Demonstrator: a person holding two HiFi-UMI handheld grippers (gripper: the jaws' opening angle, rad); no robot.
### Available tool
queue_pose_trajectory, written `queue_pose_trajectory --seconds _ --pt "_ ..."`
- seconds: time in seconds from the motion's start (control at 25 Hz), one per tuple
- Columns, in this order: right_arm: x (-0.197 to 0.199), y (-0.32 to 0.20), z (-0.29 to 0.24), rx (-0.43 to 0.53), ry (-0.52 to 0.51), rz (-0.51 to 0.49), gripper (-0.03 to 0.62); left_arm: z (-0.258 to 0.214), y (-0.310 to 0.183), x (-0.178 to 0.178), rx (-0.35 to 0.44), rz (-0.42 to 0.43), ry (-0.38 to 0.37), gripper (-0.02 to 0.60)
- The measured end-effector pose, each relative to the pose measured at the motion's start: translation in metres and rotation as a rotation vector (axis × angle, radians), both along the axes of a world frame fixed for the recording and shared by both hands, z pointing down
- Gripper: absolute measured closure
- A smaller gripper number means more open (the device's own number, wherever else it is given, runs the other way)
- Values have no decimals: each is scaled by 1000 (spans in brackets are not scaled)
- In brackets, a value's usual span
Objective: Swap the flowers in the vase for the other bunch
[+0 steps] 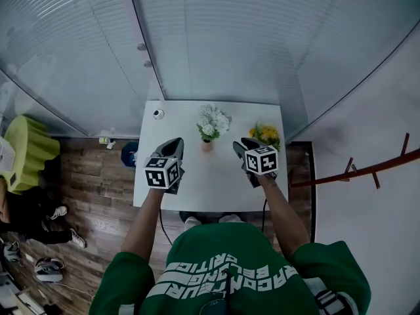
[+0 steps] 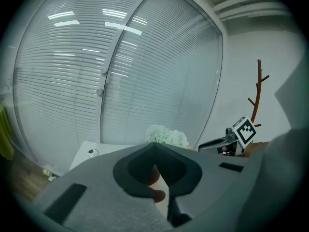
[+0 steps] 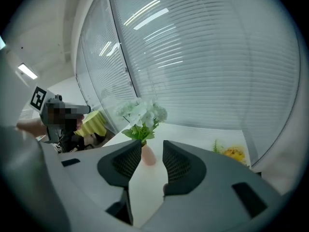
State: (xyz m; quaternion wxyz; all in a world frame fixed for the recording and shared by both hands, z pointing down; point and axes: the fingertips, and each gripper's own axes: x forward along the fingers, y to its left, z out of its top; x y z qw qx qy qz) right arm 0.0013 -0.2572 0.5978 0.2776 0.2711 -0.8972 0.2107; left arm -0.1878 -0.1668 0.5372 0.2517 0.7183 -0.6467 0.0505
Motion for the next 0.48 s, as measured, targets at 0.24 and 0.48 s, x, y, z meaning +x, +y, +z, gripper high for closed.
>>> queue_pose_trajectory --seconds 0.24,0.48 --pt "25 -2 -27 81 -40 63 563 2 1 5 -12 1 -5 581" --pt "34 3 -33 118 -47 56 580 8 4 12 -24 8 -13 581"
